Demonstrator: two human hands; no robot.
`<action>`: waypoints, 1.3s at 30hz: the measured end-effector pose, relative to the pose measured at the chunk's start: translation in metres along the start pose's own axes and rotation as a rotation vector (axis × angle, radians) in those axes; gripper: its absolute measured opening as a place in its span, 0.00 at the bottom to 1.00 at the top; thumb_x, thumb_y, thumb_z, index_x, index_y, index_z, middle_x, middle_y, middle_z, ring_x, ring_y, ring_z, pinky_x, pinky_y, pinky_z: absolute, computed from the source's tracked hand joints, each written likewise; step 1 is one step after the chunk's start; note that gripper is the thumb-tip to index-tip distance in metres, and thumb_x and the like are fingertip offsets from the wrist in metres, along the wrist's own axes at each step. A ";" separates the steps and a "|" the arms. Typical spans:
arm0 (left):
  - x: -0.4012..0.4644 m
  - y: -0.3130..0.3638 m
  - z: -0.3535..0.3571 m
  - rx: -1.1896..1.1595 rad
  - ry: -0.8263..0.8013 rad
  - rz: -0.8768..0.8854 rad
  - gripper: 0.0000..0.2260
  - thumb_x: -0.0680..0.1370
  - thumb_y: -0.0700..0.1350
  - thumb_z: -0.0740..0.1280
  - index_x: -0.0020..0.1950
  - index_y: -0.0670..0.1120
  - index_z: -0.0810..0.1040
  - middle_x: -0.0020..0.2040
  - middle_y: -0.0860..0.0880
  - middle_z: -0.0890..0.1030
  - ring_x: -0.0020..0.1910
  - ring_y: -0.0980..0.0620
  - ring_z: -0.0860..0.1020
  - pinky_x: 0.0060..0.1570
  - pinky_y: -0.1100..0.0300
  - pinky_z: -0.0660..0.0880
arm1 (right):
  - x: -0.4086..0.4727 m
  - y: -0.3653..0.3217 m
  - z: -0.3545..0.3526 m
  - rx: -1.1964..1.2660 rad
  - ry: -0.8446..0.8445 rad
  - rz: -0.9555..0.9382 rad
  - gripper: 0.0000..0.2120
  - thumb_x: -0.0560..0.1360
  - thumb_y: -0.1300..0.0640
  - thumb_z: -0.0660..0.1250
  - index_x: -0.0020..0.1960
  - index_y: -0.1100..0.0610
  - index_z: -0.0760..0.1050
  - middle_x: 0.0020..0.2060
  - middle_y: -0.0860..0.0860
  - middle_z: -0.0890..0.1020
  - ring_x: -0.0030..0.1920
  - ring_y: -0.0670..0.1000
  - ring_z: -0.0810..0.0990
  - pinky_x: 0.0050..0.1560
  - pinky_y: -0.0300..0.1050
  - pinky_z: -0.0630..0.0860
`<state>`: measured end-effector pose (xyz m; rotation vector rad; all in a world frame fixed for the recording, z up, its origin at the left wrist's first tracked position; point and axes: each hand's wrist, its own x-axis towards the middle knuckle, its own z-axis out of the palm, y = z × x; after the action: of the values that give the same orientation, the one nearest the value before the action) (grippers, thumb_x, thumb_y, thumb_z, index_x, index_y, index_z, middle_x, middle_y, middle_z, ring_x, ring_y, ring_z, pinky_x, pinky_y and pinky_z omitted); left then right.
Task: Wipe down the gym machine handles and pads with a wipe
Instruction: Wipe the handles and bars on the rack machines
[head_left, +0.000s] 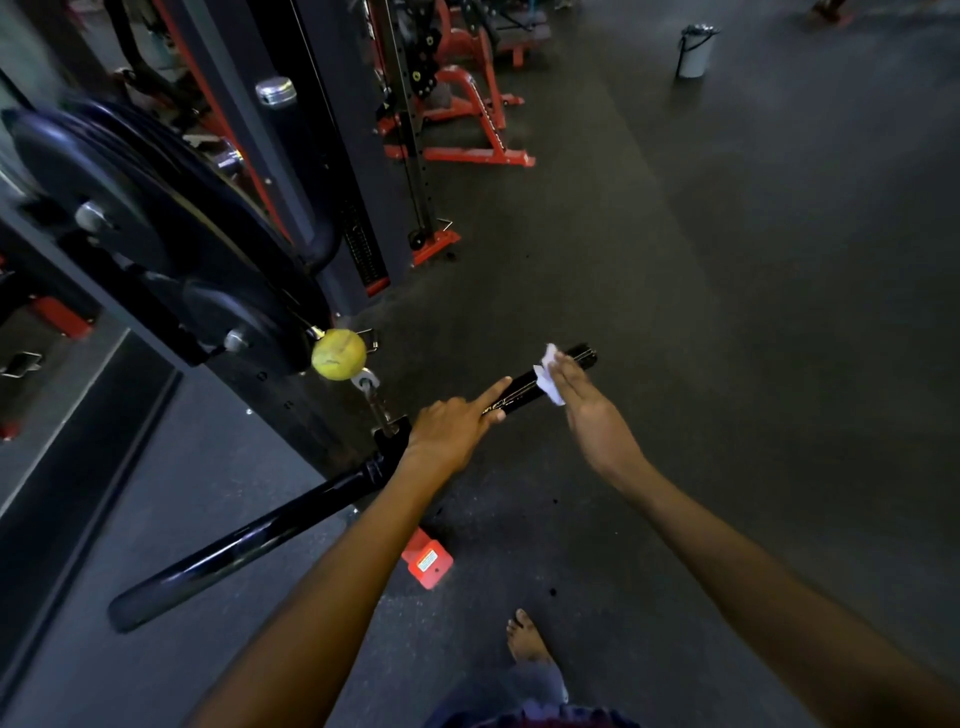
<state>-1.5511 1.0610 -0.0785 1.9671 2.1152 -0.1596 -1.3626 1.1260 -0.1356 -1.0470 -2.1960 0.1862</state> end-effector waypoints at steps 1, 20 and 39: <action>0.000 0.000 0.000 0.007 0.000 0.003 0.23 0.83 0.58 0.49 0.77 0.65 0.45 0.60 0.39 0.77 0.60 0.38 0.76 0.57 0.48 0.72 | 0.004 -0.001 -0.006 0.086 0.038 0.155 0.19 0.81 0.62 0.52 0.69 0.58 0.71 0.65 0.48 0.76 0.65 0.45 0.73 0.67 0.32 0.64; -0.006 -0.001 0.004 -0.047 0.054 0.031 0.22 0.83 0.58 0.44 0.77 0.65 0.43 0.59 0.43 0.75 0.57 0.38 0.76 0.56 0.47 0.70 | 0.054 -0.005 -0.026 1.640 0.361 1.438 0.22 0.72 0.80 0.41 0.35 0.58 0.64 0.27 0.49 0.70 0.31 0.45 0.64 0.21 0.32 0.67; -0.009 0.002 0.005 -0.034 0.051 0.022 0.22 0.83 0.58 0.46 0.77 0.66 0.44 0.63 0.44 0.75 0.60 0.39 0.75 0.57 0.48 0.70 | 0.022 -0.054 -0.001 1.607 -0.143 1.308 0.19 0.74 0.78 0.47 0.34 0.58 0.60 0.31 0.57 0.67 0.33 0.53 0.72 0.43 0.47 0.80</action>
<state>-1.5483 1.0507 -0.0810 1.9944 2.1118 -0.0696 -1.4058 1.1060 -0.1016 -1.1109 -0.4732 2.0948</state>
